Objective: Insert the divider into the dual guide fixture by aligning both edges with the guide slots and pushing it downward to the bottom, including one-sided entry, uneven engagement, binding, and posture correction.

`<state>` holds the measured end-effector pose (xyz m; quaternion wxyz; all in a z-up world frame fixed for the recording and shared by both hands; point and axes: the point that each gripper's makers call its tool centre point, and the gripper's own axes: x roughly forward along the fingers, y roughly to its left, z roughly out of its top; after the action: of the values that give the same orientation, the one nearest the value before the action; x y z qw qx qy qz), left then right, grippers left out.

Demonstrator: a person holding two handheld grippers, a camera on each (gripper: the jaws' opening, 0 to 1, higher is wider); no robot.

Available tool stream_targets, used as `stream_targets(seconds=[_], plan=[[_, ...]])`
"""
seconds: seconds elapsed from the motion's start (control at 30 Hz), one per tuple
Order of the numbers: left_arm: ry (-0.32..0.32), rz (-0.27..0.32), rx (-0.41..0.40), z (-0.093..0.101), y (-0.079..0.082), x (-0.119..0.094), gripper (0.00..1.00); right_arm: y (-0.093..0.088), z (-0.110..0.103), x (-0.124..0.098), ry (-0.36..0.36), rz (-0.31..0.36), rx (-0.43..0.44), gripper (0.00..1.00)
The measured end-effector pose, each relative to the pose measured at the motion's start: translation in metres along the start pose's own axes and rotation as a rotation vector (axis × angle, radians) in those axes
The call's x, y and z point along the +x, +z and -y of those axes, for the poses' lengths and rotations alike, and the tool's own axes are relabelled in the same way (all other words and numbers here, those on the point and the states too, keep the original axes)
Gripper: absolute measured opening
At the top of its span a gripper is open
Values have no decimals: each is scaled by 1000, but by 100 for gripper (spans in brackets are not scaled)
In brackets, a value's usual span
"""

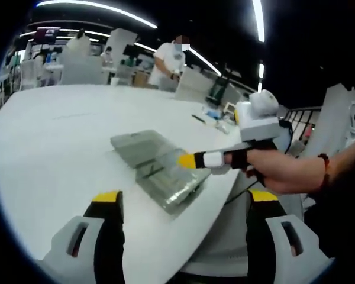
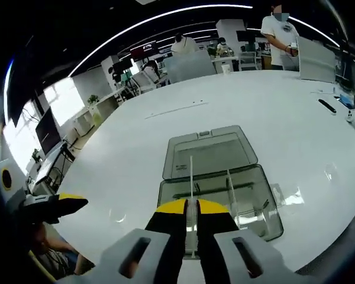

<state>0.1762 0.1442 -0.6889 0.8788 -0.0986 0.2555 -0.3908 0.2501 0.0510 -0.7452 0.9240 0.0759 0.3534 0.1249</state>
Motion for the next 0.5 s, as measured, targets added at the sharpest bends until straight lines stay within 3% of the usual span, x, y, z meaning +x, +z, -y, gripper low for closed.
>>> stream_targets(seconds=[0.23,0.3,0.5], plan=[[9,6,-15,-6,-1,-3,84,-6,0,7,-7,-33,-32,0],[13,7,-20,-8,-1,-3,84,-9,2,9,-22,-46,-83,0],[25,13,-28,-15,0,-4,84,-9,1,11,-25,-47,-78,0]])
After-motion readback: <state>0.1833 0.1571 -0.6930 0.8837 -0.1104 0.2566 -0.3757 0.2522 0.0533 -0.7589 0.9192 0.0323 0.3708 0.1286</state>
